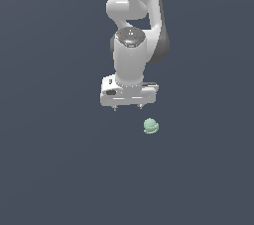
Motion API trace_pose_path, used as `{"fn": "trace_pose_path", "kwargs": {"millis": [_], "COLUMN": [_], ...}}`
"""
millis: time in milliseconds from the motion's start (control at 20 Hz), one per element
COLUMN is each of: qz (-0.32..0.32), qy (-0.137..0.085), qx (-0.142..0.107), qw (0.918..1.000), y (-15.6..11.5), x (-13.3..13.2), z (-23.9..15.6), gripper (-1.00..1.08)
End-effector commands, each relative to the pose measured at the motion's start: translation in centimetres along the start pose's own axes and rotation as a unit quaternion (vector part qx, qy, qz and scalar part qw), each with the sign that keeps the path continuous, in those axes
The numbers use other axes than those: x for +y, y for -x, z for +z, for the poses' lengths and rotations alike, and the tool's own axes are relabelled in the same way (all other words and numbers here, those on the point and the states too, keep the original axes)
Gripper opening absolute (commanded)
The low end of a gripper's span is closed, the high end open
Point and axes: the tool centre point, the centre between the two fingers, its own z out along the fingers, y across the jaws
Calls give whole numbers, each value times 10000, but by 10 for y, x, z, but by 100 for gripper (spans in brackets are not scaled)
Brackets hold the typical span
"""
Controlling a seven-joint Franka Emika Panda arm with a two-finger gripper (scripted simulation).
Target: Pick up the object and move it to a goal position.
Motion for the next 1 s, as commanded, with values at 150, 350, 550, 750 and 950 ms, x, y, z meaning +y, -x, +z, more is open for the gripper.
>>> {"fn": "trace_pose_path", "kwargs": {"millis": [150,350,550,750,950], "qz": [-17,-79,-183,-312,-400], "qy": [1,-7,-28,-63,-92], "qx": [-3,-19,-46,-80,-105], "qw": [10000,10000,9998,9995,9991], "y": [-1,-4,-10,-14,-15], "x": [-3,-16,-42,-74,-97], "z": [2,13,32,57,75], "gripper": [100,100,100,100,100]}}
